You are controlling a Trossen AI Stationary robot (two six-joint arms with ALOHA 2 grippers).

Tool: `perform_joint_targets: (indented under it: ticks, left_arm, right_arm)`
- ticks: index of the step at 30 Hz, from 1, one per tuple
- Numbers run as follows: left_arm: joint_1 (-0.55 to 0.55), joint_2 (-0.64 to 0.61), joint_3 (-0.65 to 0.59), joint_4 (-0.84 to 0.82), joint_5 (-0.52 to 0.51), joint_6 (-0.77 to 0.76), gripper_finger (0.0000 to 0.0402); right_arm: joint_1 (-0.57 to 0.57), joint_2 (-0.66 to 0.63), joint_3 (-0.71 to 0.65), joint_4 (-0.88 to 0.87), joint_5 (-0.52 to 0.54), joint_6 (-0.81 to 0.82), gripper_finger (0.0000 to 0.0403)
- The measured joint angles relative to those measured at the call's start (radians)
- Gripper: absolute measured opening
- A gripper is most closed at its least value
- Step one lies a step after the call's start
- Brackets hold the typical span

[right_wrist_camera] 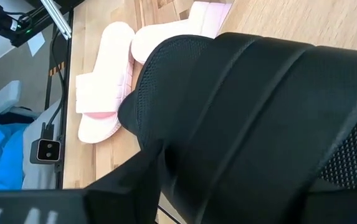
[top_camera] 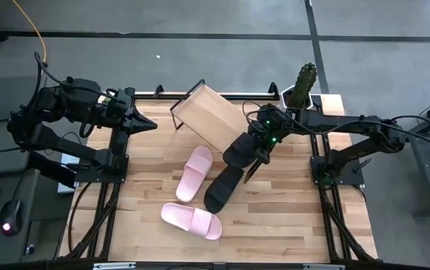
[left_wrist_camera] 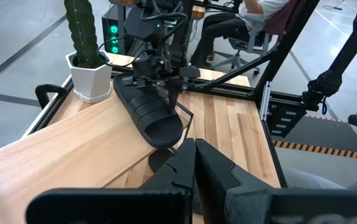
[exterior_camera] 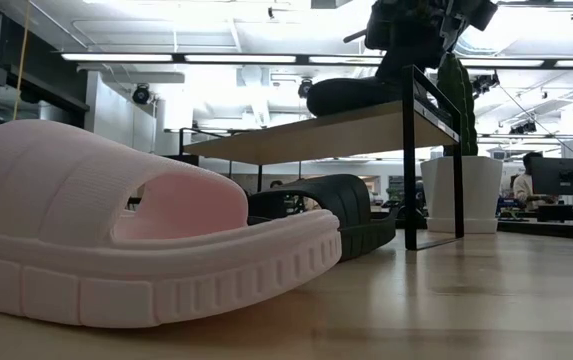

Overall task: Pick and place slides into the shelf
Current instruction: Put the right black slipper on the shelf

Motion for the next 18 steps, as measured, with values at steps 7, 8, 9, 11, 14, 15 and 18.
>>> perform_joint_targets:
  ticks: [7,8,9,11,14,15,18]
  left_arm:
    - [0.000,0.000,0.000,0.000,0.000,0.000,0.0001]
    - [0.000,0.000,0.000,0.000,0.000,0.000,0.0001]
    - [0.000,0.000,0.000,0.000,0.000,0.000,0.0001]
    - [0.000,0.000,0.000,0.000,0.000,0.000,0.0001]
    - [0.000,0.000,0.000,0.000,0.000,0.000,0.0001]
    - [0.000,0.000,0.000,0.000,0.000,0.000,0.0001]
    - [0.000,0.002,-0.015,0.003,0.000,0.000,0.0001]
  right_arm:
    - [0.000,0.000,0.000,-0.001,0.007,-0.016,0.0210]
    - [0.000,0.000,0.000,-0.004,0.007,-0.016,0.0211]
    - [0.000,0.000,0.004,-0.017,0.007,-0.016,0.0211]
    - [0.000,0.000,0.019,-0.051,0.007,-0.025,0.0211]
    - [0.000,0.001,0.050,-0.111,0.020,-0.042,0.0211]
    - [0.000,0.001,0.064,-0.127,0.035,-0.042,0.0211]
    - [0.000,-0.001,0.095,-0.146,0.079,-0.042,0.0211]
